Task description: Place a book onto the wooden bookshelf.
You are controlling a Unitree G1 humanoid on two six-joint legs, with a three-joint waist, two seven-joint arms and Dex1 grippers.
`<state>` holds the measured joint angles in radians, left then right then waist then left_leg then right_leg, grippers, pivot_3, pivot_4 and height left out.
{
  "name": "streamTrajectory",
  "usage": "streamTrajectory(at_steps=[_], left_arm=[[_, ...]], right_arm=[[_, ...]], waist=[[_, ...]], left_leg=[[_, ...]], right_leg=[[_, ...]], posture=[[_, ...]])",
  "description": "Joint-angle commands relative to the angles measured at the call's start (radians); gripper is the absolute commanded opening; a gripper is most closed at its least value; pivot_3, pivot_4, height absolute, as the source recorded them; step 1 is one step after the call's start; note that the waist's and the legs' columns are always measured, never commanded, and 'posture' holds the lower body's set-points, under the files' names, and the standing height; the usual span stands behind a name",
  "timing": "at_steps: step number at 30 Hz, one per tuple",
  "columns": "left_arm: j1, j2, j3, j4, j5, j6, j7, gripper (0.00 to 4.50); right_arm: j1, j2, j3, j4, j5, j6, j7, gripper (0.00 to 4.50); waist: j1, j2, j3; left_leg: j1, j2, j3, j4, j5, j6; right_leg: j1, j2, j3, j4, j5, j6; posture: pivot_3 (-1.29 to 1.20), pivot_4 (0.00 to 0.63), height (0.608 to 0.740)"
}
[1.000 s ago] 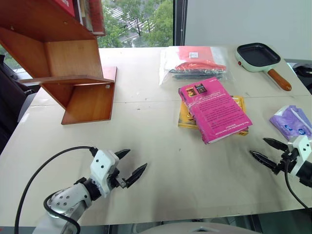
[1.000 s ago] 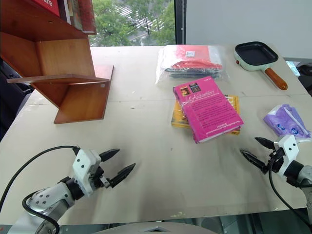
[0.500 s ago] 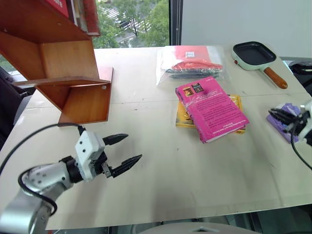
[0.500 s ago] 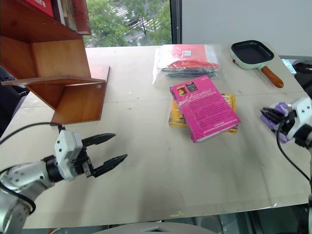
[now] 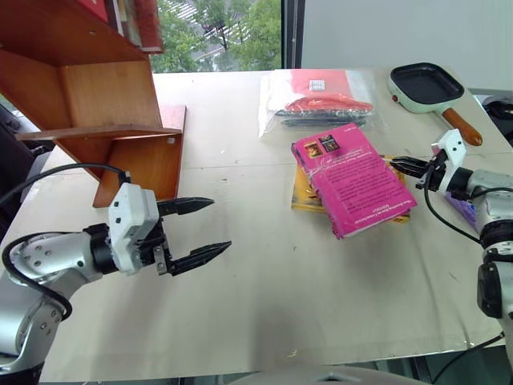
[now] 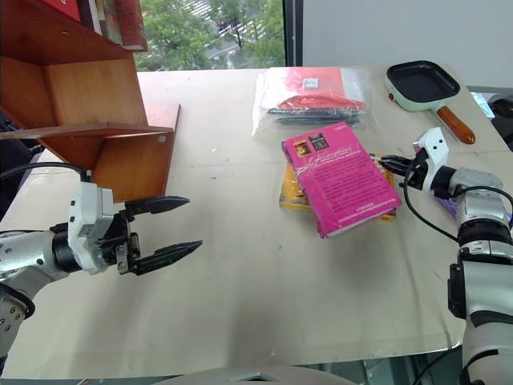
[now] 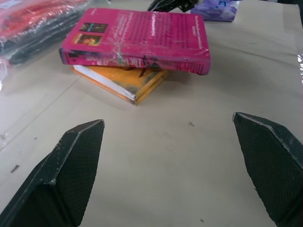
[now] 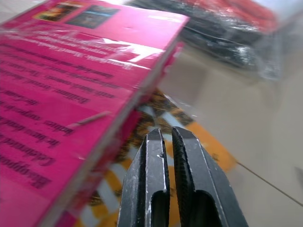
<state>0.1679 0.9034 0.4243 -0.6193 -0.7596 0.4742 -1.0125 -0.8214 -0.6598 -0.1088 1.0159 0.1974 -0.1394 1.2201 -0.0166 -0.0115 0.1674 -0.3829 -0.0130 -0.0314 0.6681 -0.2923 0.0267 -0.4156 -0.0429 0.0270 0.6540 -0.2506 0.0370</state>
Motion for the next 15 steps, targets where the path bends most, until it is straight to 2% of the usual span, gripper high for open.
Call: streamTrajectory(at_steps=[1,15], left_arm=[[0.020,-0.015,0.003,-0.055,-0.006,-0.007,0.015,4.50],[0.048,-0.010,0.011,-0.065,0.003,0.000,0.013,4.50]], right_arm=[[-0.007,0.015,0.023,-0.073,0.010,0.006,0.088,0.14],[0.015,0.106,0.052,-0.188,0.012,0.043,0.097,0.14]], waist=[[0.000,0.000,0.000],[0.000,0.000,0.000]], left_leg=[[0.000,0.000,0.000,0.000,0.000,0.000],[0.002,0.000,-0.002,0.001,0.001,-0.001]], right_leg=[[0.000,0.000,0.000,0.000,0.000,0.000],[0.001,0.000,-0.001,0.005,0.001,-0.001]], posture=[[0.00,0.150,0.735],[0.00,0.150,0.735]])
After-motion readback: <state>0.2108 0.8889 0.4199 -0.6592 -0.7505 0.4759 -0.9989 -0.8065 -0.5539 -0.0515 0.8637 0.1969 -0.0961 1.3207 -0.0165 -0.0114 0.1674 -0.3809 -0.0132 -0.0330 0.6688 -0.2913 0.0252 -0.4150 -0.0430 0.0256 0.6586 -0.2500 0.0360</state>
